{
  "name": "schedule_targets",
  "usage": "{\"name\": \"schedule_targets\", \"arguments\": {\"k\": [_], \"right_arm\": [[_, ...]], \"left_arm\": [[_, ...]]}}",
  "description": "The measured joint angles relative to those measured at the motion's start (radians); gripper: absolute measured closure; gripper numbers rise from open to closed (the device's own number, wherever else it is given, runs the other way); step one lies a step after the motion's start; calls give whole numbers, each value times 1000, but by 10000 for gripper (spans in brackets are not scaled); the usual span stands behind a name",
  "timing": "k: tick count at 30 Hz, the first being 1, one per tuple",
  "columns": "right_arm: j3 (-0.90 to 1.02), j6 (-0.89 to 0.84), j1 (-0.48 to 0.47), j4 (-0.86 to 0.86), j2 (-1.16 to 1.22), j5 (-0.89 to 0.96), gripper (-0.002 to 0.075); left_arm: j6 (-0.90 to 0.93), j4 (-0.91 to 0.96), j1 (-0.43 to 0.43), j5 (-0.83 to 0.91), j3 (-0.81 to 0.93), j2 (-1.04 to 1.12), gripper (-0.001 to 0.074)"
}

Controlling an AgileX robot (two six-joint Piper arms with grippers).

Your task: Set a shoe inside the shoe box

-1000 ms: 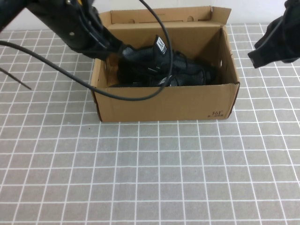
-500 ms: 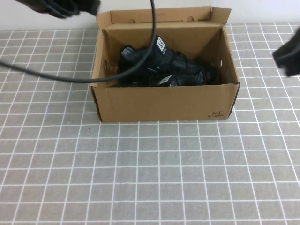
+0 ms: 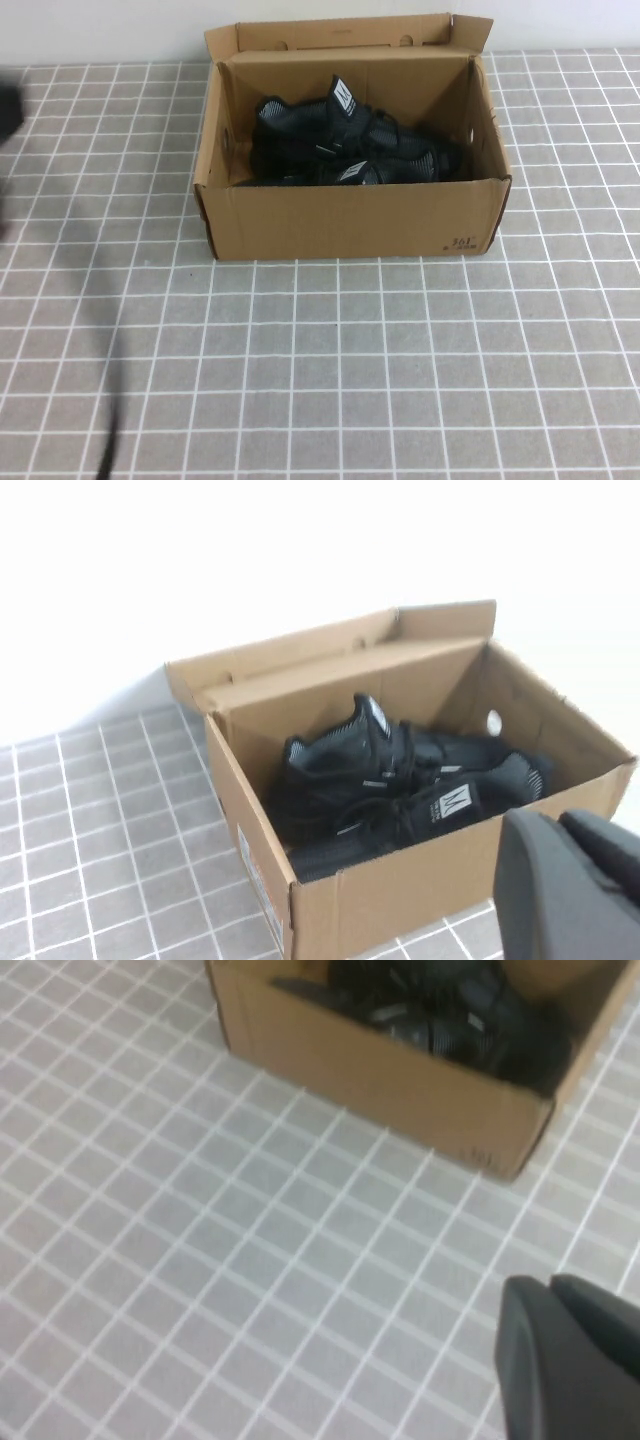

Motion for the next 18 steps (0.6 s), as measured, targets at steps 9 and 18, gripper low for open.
{"name": "schedule_targets", "arguments": {"k": [9,18], "right_arm": [[285,10,0,33,-356,-115,742],[589,10,0,80,-607,-470,742]], "left_arm": [[-64,-4,0,-210,461,-453,736],[-67,-4,0,-368,785,-638,736]]}}
